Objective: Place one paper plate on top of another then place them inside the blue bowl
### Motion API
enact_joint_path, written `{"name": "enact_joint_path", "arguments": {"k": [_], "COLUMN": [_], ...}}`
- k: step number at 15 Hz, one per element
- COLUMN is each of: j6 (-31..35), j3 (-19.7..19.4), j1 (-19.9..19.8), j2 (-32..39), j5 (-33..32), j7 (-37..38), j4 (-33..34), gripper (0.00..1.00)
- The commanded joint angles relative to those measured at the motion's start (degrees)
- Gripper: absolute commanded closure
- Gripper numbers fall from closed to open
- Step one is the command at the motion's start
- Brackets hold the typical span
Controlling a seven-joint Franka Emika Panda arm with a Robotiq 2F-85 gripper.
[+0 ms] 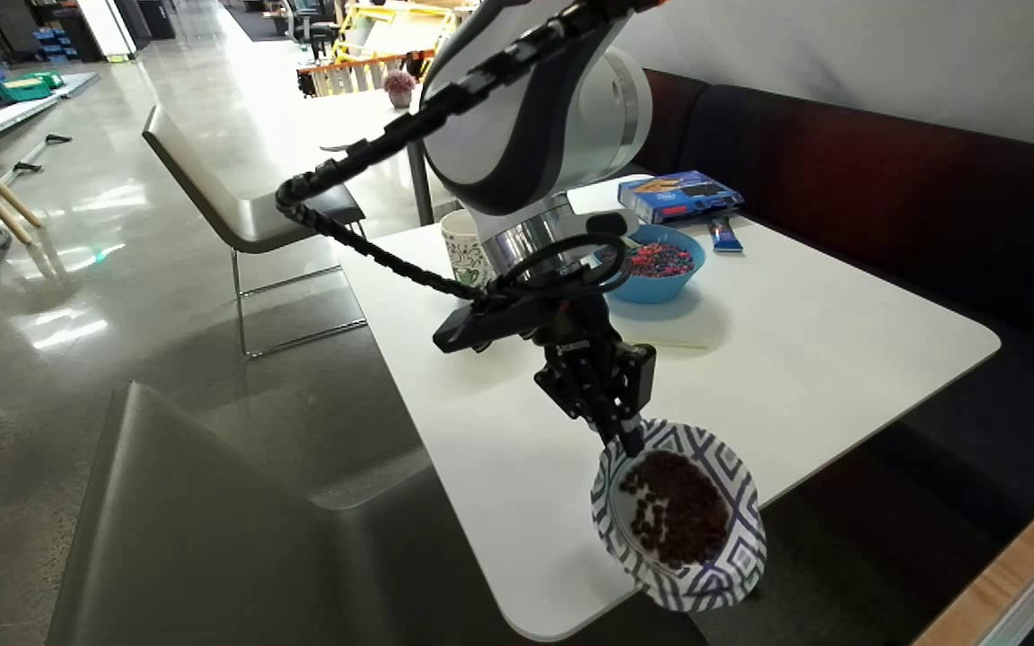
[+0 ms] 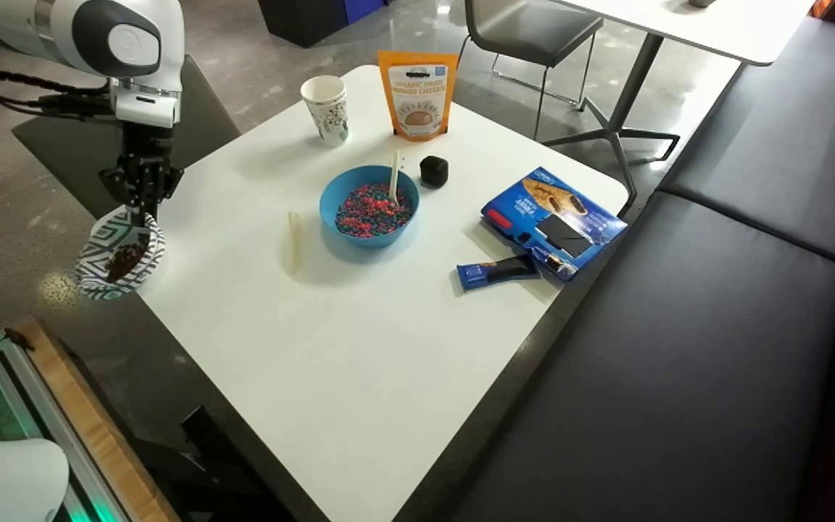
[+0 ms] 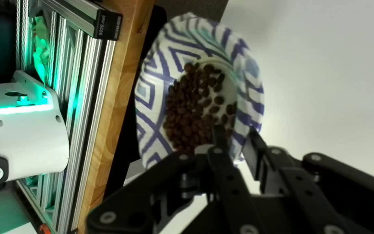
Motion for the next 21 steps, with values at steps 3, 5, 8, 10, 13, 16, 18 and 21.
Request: {"name": "enact_joint_path", "arguments": {"k": [3, 5, 8, 10, 13, 16, 18, 21], "j6": [0.22, 0.42, 1.66, 2.92, 4.46, 6.71, 7.19, 6.86], "j3": [0.38, 0.37, 0.25, 0.18, 0.13, -0.12, -0.24, -0.58], "j1": [0.27, 0.23, 0.26, 0.58, 0.94, 1.01, 0.71, 0.44], "j2": [-0.13, -0.23, 0.20, 0.77, 1.69, 2.11, 2.13, 2.12], "j5": [0.66, 0.56, 0.06, -0.76, -1.83, -2.60, -2.47, -2.23], "j7": [-1.28, -1.46, -2.29, -2.69, -3.80, -5.15, -5.91, -6.91], "j4": [-0.46, -0.56, -0.77, -0.95, -1.25, -2.11, -2.86, -3.56], "gripper": [0.32, 0.17, 0.00, 0.00, 0.00, 0.00, 0.00, 0.00]}}
